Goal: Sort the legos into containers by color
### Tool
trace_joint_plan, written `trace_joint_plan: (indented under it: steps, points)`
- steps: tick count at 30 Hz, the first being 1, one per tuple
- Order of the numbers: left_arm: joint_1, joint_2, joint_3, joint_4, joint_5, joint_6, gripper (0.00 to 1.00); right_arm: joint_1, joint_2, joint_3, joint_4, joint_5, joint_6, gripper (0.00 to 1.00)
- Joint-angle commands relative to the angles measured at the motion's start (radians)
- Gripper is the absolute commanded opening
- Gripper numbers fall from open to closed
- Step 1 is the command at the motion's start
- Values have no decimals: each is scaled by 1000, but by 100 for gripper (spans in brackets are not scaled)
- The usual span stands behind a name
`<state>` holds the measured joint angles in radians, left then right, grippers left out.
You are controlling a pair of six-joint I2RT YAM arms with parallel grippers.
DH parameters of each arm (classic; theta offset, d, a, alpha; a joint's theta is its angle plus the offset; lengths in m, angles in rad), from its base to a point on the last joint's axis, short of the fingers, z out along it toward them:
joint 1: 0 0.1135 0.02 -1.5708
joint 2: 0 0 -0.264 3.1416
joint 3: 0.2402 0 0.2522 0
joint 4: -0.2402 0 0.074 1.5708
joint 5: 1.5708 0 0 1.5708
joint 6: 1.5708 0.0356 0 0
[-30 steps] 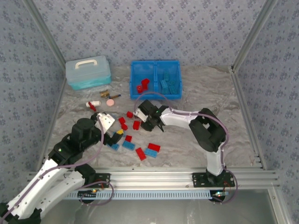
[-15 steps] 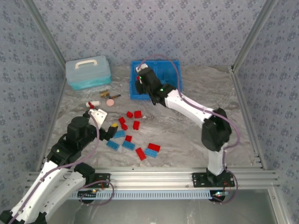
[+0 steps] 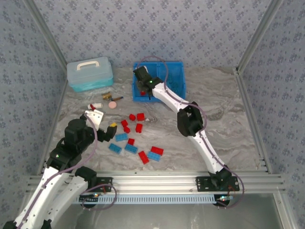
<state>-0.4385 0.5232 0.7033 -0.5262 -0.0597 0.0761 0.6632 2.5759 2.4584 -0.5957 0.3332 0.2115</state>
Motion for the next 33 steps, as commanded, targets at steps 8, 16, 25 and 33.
trace_joint_plan:
  steps: [8, 16, 25, 33]
  points:
    - [7, -6, -16, 13, 32, -11, 99, 22, -389, -264, -10, -61, -3, 52]
    - [-35, 197, 33, 22, 50, -523, 96, 46, -985, -993, 161, -199, 121, 66]
    - [-199, 691, 170, 1, -26, -534, 90, 37, -1442, -1435, 98, -257, 169, 97]
    - [-259, 1045, 334, 42, -86, -494, 85, 22, -1498, -1483, 83, -218, 195, 99]
